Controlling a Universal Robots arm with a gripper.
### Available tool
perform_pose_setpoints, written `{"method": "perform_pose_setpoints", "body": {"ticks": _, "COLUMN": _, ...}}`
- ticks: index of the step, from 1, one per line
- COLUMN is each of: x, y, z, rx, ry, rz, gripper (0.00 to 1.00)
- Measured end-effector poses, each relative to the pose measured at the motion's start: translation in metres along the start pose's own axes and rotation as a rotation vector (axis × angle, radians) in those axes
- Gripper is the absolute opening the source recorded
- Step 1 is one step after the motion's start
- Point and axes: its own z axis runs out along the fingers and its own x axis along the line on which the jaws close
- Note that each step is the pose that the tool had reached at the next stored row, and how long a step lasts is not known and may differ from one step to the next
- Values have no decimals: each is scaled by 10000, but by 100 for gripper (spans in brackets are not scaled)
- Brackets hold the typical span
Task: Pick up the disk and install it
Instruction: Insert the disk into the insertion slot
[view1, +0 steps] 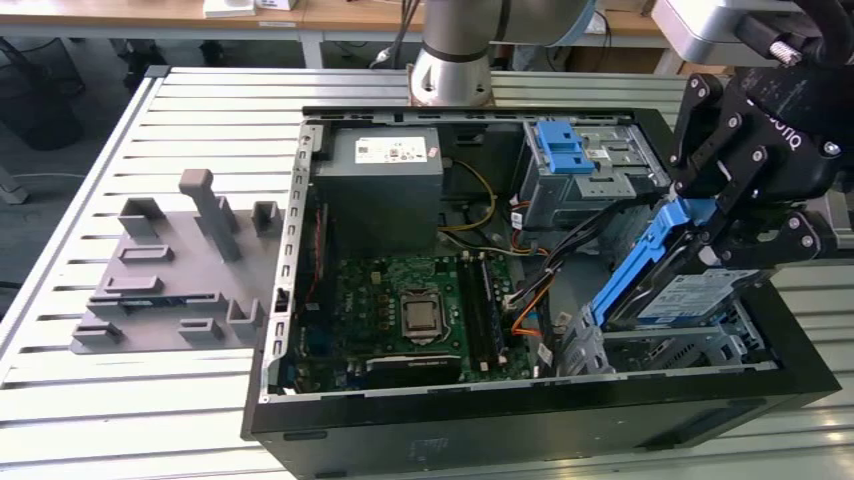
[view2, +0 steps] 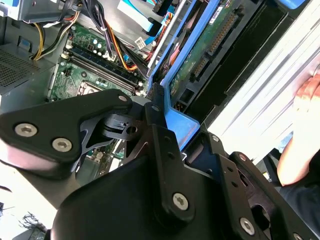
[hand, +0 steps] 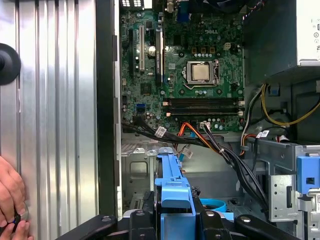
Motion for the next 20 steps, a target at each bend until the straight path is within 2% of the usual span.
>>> {"method": "perform_pose_setpoints", "body": {"ticks": 20, "x": 4, "y": -1, "z": 119, "rx": 0, "ry": 0, "rz": 0, "gripper": 36}}
